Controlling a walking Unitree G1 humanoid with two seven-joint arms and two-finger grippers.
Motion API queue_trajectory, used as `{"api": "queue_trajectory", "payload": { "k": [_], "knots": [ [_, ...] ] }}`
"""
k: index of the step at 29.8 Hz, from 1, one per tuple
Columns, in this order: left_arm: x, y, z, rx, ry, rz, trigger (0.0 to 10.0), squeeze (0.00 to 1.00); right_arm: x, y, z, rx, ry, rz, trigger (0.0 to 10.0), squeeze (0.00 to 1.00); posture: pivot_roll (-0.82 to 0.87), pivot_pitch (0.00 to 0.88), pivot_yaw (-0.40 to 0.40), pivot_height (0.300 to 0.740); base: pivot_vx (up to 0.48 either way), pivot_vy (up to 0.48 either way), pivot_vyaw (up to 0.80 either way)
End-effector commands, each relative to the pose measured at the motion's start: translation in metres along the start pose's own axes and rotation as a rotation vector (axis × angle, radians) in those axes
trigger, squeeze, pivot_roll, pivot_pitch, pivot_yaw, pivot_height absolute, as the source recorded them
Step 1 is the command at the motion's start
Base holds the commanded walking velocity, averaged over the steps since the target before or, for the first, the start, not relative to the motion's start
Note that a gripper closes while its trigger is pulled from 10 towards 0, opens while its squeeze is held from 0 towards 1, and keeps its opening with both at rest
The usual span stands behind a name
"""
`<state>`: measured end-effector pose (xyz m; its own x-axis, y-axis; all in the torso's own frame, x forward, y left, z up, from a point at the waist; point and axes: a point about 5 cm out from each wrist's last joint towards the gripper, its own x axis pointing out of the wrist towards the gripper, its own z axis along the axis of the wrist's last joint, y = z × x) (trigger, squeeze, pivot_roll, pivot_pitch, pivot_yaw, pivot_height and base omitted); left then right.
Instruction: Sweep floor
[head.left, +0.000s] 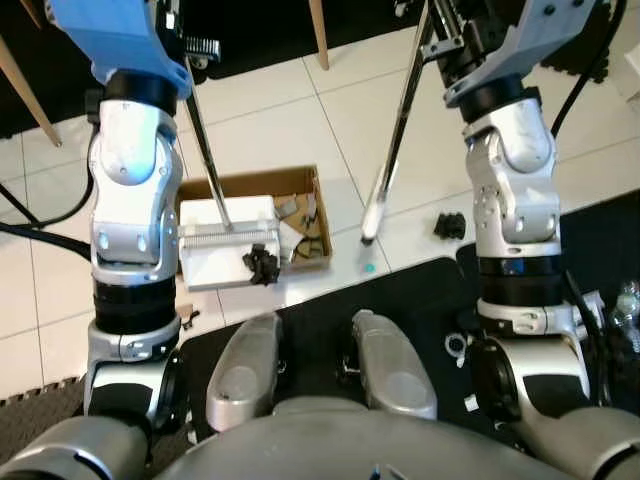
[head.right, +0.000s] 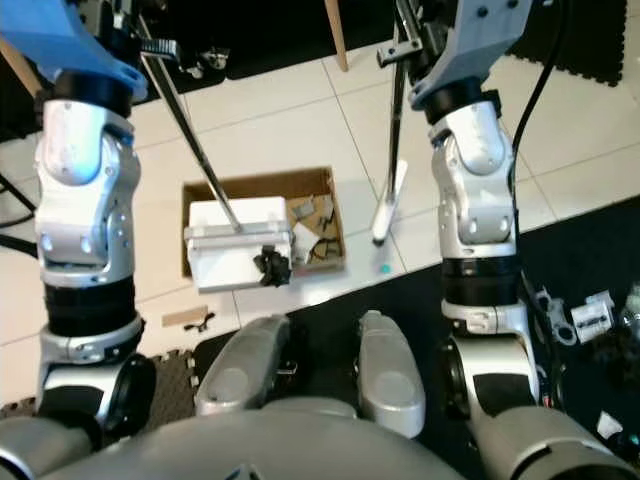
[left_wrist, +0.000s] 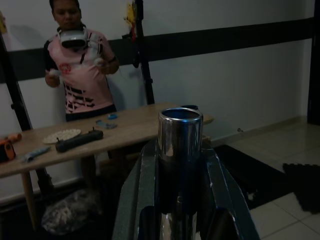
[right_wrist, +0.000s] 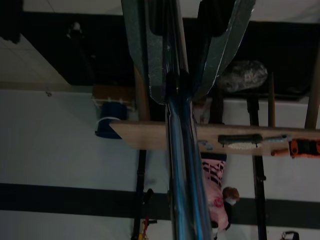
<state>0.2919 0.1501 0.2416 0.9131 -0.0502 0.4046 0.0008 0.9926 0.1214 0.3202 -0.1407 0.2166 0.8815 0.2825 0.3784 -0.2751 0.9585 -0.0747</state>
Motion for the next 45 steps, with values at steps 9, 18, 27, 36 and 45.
{"api": "queue_trajectory", "payload": {
  "k": [9, 18, 27, 36, 45],
  "knots": [
    [0.003, 0.0, 0.01, 0.019, -0.053, 0.0, 10.0, 0.0, 0.001, -0.001, 0.003, -0.008, -0.019, -0.001, 10.0, 0.0, -0.01, 0.028, 0.045, 0.74, 0.361, 0.0, 0.0],
    [0.005, -0.001, 0.013, -0.019, -0.05, -0.013, 10.0, 0.0, 0.0, -0.001, 0.001, -0.006, -0.013, -0.003, 10.0, 0.0, -0.01, 0.035, 0.046, 0.74, 0.0, 0.0, 0.0],
    [0.005, 0.0, 0.016, -0.043, -0.05, -0.03, 10.0, 0.0, -0.001, -0.001, -0.001, -0.009, -0.005, -0.003, 10.0, 0.0, -0.01, 0.038, 0.045, 0.74, 0.0, 0.0, 0.0],
    [0.014, 0.016, 0.019, -0.014, -0.068, 0.002, 10.0, 0.0, 0.0, -0.006, -0.003, -0.023, 0.001, -0.012, 10.0, 0.0, 0.0, 0.036, 0.039, 0.74, 0.0, 0.0, 0.0],
    [0.036, 0.018, 0.015, 0.047, -0.123, 0.016, 10.0, 0.0, 0.006, -0.014, -0.004, -0.046, -0.009, -0.037, 10.0, 0.0, -0.02, 0.03, 0.04, 0.74, 0.0, 0.0, 0.0]
  ]
}}
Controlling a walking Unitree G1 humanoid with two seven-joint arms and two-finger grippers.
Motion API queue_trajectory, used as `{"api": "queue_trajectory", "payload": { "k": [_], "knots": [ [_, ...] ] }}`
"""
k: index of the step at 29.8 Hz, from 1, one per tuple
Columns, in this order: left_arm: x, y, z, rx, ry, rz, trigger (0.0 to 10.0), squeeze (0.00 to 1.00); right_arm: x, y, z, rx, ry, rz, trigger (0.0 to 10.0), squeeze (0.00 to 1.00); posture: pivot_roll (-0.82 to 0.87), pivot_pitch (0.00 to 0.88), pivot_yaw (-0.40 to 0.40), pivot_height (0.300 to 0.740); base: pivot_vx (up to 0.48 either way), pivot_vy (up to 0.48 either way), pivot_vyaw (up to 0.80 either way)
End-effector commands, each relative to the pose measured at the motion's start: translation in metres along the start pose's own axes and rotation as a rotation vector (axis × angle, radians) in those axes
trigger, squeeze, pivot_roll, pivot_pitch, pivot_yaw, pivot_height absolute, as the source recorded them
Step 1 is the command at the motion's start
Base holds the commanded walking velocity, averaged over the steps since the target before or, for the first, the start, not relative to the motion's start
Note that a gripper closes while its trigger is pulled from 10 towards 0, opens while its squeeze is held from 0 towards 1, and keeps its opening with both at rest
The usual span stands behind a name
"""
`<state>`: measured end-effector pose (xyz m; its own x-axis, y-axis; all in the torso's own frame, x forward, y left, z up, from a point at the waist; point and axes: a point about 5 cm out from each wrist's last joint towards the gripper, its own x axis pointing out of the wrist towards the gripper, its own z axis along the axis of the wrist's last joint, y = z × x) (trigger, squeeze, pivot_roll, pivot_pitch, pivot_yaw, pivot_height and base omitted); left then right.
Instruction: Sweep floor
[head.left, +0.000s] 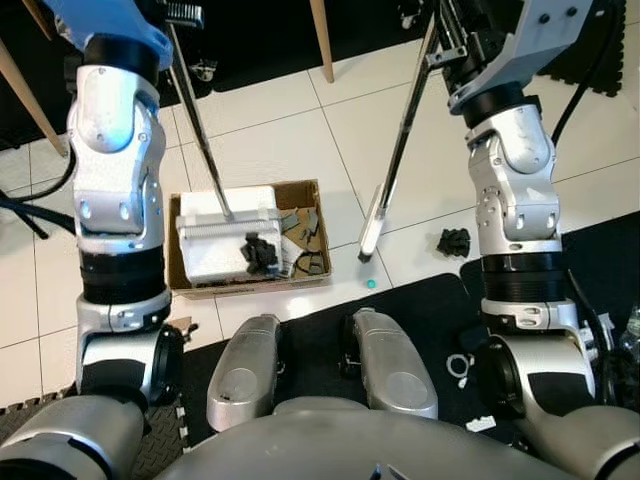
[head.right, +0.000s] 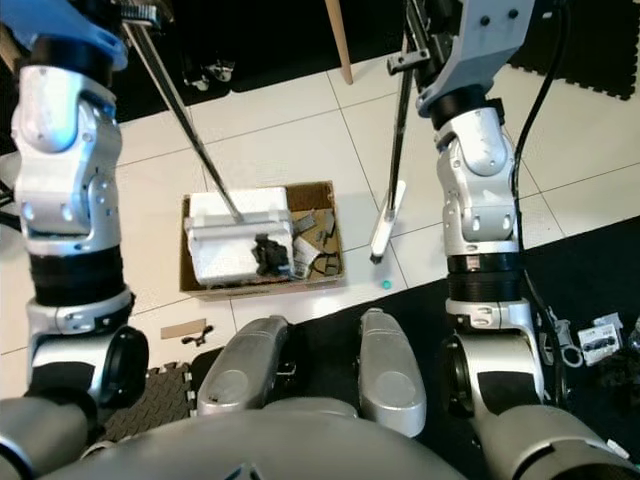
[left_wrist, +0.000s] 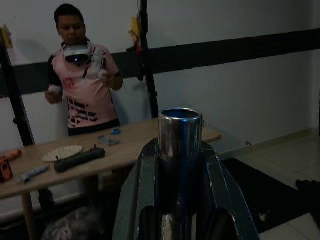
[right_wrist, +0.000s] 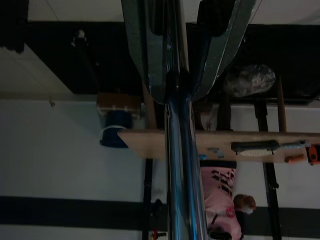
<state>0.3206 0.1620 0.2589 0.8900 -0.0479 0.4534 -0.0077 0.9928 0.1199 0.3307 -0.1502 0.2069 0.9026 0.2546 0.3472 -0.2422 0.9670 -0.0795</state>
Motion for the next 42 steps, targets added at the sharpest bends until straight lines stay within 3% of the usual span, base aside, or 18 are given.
{"api": "queue_trajectory", "payload": {
  "k": [1, 3, 7, 15, 22, 27, 35, 42],
  "knots": [
    [0.007, 0.003, 0.01, 0.043, -0.068, 0.008, 10.0, 0.0, 0.004, -0.005, 0.008, -0.033, -0.048, -0.015, 10.0, 0.0, -0.02, 0.03, 0.04, 0.74, 0.0, 0.0, 0.0],
    [0.018, -0.002, -0.002, 0.051, -0.051, 0.006, 10.0, 0.0, 0.013, -0.01, 0.009, -0.048, -0.063, -0.033, 10.0, 0.0, -0.02, 0.029, 0.042, 0.74, 0.0, 0.0, 0.0],
    [0.023, -0.003, -0.006, 0.051, -0.044, 0.004, 10.0, 0.0, 0.016, -0.012, 0.01, -0.052, -0.071, -0.04, 10.0, 0.0, -0.02, 0.028, 0.042, 0.74, 0.0, 0.0, 0.0],
    [0.036, -0.003, -0.043, -0.067, 0.092, 0.033, 10.0, 0.0, 0.03, -0.017, 0.003, -0.076, -0.073, -0.066, 10.0, 0.0, -0.02, 0.024, 0.043, 0.74, 0.0, 0.0, 0.0],
    [0.037, -0.001, -0.059, -0.019, 0.125, 0.058, 10.0, 0.0, 0.031, -0.021, -0.004, -0.089, -0.051, -0.078, 10.0, 0.0, -0.03, 0.023, 0.039, 0.74, 0.0, 0.0, 0.0],
    [0.039, -0.002, -0.063, 0.012, 0.121, 0.053, 10.0, 0.0, 0.031, -0.023, -0.009, -0.099, -0.042, -0.087, 10.0, 0.0, -0.03, 0.023, 0.039, 0.74, 0.0, 0.0, 0.0],
    [0.055, -0.008, -0.066, -0.054, 0.21, 0.037, 10.0, 0.0, 0.031, -0.026, -0.014, -0.11, -0.04, -0.092, 10.0, 0.0, -0.03, 0.021, 0.042, 0.74, 0.0, 0.0, 0.0],
    [0.066, -0.006, -0.058, -0.068, 0.202, 0.057, 10.0, 0.0, 0.031, -0.025, -0.017, -0.111, -0.035, -0.091, 10.0, 0.0, -0.03, 0.021, 0.043, 0.74, 0.0, 0.0, 0.0]
  ]
}}
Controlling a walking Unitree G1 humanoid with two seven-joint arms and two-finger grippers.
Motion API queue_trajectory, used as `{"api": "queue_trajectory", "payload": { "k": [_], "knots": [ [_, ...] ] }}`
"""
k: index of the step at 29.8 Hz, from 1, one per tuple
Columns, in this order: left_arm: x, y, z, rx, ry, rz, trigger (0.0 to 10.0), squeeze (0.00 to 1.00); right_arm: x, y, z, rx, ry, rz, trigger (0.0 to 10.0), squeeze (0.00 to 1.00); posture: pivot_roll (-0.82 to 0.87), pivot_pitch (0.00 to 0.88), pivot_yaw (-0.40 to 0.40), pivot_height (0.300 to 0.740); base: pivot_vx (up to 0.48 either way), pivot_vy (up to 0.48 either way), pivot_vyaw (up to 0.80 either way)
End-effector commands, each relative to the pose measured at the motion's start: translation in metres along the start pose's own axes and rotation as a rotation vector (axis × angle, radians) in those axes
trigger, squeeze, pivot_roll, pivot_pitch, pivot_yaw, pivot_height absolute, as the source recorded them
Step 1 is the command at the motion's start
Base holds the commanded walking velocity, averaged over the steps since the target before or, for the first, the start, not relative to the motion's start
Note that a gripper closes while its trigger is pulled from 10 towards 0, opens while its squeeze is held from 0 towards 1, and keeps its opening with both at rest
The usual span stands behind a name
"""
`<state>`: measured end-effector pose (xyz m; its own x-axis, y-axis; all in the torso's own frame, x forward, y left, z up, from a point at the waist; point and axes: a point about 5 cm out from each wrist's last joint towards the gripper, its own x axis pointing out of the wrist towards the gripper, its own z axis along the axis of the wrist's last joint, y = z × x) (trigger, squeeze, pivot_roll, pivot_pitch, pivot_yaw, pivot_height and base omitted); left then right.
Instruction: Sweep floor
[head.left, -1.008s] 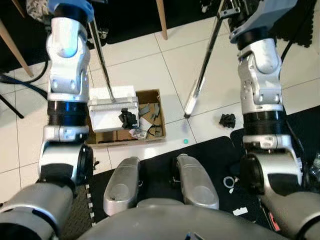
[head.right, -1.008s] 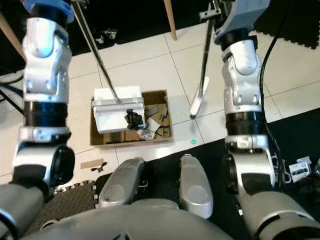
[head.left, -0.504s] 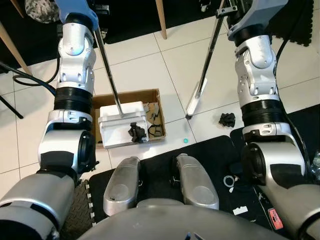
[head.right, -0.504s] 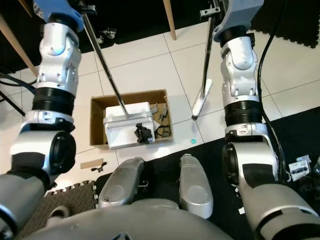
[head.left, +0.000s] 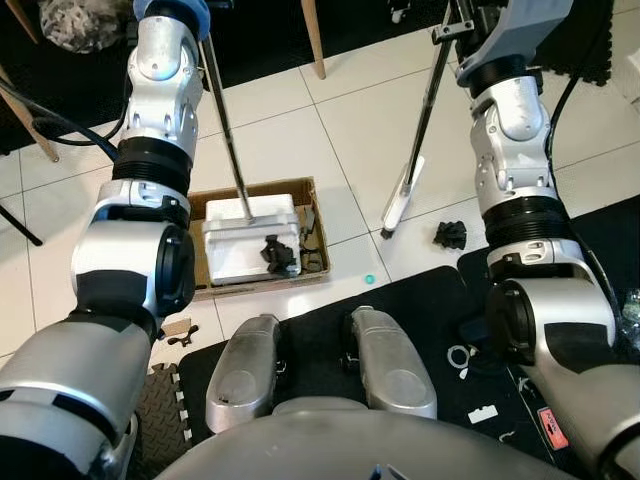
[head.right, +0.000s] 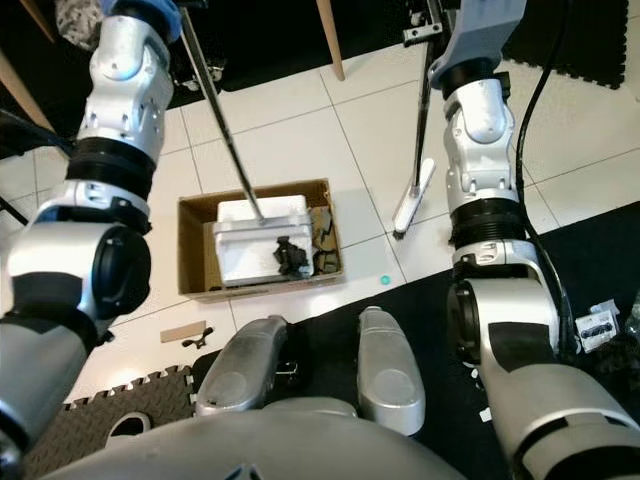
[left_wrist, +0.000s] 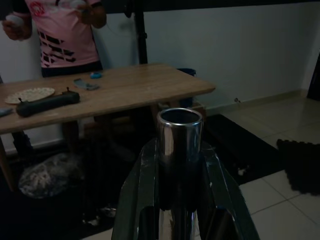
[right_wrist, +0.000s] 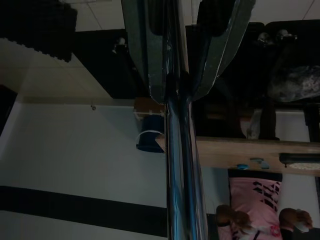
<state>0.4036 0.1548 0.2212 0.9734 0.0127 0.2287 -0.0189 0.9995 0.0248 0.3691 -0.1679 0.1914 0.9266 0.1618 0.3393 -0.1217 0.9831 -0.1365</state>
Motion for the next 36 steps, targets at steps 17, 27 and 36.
{"api": "queue_trajectory", "payload": {
  "k": [17, 27, 36],
  "knots": [
    [0.02, 0.006, 0.01, 0.041, 0.171, 0.009, 10.0, 0.0, 0.005, 0.003, 0.002, -0.014, -0.036, 0.007, 10.0, 0.0, -0.03, 0.019, 0.05, 0.74, 0.0, 0.0, 0.0],
    [0.028, 0.009, 0.038, 0.041, 0.007, -0.007, 10.0, 0.0, 0.003, 0.001, -0.002, -0.02, -0.03, 0.002, 10.0, 0.0, -0.04, 0.014, 0.056, 0.74, 0.0, 0.0, 0.0],
    [0.025, 0.004, 0.063, 0.062, -0.216, -0.018, 10.0, 0.0, 0.004, 0.002, -0.002, -0.021, -0.029, 0.008, 10.0, 0.0, -0.04, 0.014, 0.045, 0.74, 0.0, 0.0, 0.0]
  ]
}}
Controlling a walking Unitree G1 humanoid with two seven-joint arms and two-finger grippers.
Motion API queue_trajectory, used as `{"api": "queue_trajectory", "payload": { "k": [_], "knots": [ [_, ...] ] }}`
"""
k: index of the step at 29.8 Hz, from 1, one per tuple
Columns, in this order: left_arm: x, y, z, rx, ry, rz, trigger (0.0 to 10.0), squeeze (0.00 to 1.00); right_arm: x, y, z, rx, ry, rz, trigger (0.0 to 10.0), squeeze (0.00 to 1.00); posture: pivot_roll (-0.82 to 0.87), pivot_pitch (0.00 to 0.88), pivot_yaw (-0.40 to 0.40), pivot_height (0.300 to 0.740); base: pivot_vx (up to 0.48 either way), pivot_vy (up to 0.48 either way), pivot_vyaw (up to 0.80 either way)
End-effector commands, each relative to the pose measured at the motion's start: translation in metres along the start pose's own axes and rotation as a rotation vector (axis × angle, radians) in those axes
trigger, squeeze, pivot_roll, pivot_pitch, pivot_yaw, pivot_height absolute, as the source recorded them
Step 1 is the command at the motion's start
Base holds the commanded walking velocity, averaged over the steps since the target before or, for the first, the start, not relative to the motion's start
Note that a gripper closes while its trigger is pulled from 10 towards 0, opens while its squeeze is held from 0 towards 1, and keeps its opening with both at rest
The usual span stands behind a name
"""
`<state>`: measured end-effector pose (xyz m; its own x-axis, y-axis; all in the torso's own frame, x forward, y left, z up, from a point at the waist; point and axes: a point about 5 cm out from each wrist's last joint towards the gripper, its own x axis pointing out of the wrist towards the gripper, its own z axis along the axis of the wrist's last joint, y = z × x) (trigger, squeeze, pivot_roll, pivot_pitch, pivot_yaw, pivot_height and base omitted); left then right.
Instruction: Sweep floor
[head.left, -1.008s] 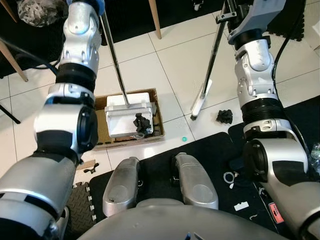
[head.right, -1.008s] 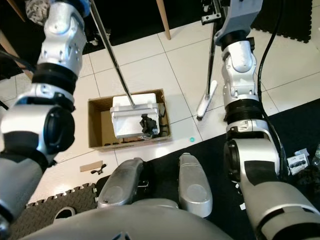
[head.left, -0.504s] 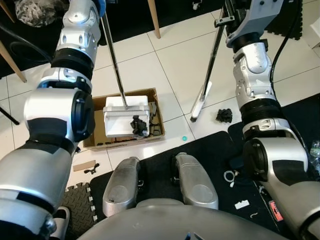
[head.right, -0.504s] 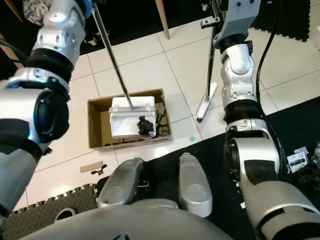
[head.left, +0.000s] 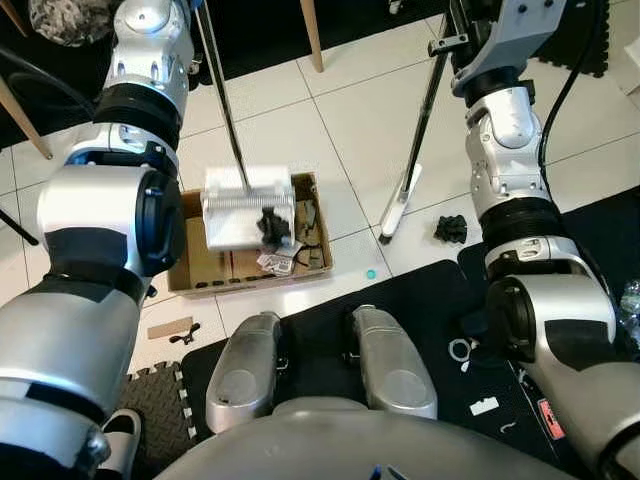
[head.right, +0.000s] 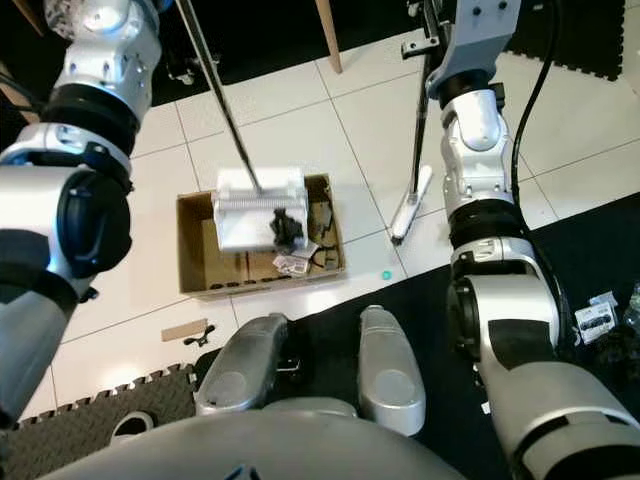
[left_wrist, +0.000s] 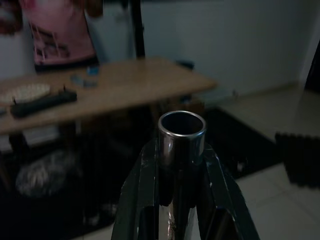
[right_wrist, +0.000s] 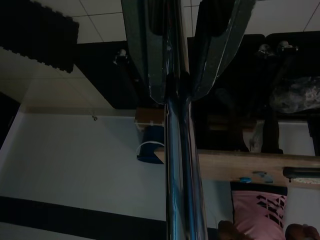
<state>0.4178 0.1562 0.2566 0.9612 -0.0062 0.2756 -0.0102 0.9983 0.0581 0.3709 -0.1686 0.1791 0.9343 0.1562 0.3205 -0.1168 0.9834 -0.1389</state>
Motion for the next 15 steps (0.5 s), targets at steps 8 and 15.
{"api": "queue_trajectory", "payload": {
  "k": [8, 15],
  "knots": [
    [-0.003, -0.001, 0.043, 0.131, -0.351, 0.008, 10.0, 0.0, 0.008, 0.004, 0.01, -0.015, -0.051, 0.024, 10.0, 0.0, -0.04, 0.017, 0.04, 0.74, 0.0, 0.0, 0.0],
    [-0.01, -0.012, 0.037, 0.202, -0.389, -0.038, 10.0, 0.0, 0.007, 0.003, 0.009, -0.014, -0.05, 0.02, 10.0, 0.0, -0.04, 0.023, 0.044, 0.74, 0.0, 0.0, 0.0]
  ]
}}
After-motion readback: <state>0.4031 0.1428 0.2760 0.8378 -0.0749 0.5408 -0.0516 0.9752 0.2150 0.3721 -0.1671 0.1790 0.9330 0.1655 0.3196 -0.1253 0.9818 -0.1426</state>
